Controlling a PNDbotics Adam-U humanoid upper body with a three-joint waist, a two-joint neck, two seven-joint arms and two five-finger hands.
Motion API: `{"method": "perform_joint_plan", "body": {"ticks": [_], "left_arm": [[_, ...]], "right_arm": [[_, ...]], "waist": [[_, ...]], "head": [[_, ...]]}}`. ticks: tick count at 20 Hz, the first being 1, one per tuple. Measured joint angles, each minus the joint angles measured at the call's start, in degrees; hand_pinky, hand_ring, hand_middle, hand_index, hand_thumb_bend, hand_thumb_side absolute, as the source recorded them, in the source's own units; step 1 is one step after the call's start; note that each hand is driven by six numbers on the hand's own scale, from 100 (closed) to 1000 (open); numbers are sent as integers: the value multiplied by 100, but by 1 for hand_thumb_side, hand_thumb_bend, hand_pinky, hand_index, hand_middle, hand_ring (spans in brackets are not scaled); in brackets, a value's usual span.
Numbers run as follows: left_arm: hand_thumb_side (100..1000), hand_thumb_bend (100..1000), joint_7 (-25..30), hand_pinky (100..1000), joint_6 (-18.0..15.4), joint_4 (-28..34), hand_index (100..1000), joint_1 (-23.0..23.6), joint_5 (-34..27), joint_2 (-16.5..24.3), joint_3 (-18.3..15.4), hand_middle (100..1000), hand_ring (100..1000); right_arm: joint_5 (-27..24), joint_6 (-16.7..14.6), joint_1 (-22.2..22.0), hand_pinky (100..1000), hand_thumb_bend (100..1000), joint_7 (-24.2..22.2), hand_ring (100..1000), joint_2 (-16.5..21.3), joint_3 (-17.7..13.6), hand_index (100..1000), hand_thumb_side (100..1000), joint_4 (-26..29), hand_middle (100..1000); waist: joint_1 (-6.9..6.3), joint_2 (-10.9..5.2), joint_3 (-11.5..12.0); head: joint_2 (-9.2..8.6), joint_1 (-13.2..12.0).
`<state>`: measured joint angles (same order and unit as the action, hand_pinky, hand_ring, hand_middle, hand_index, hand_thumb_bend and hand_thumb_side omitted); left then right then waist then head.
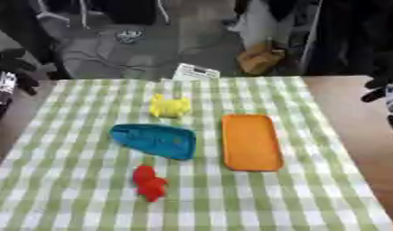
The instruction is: Pick up objects on the table and place them in the box.
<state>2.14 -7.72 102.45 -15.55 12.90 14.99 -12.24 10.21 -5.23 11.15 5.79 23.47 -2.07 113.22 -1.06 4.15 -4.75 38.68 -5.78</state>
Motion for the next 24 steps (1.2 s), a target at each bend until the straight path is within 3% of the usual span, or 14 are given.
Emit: {"method": "perform_joint_plan", "body": {"ticks": [12, 19, 20, 24], "left_arm": [[744, 100, 273, 458, -135, 12, 859, 1, 101, 0, 0, 601, 513], [720, 100, 959, 471, -504, 72, 872, 1, 299, 21, 2, 608, 515], [682, 100, 1064, 482, -571, 72, 872, 1, 333, 49, 3, 613, 516], [642, 100, 1642, 498, -1021, 14, 869, -6, 496, 371, 165, 616, 518]], "right_arm": [[5, 0, 0, 514, 100, 0, 585, 0, 0, 745, 683, 0, 733], [6, 1, 0, 513, 100, 0, 585, 0, 0, 745, 683, 0, 733], [6, 1, 0, 513, 100, 0, 585, 0, 0, 745, 683, 0, 733], [6, 7, 0, 513, 100, -6, 585, 0, 0, 745, 683, 0, 733]], "waist": [[0, 0, -5], [0, 2, -1], [0, 4, -2], [0, 4, -24]], "head": [[0, 1], [0, 5], [0, 6], [-1, 19]]}}
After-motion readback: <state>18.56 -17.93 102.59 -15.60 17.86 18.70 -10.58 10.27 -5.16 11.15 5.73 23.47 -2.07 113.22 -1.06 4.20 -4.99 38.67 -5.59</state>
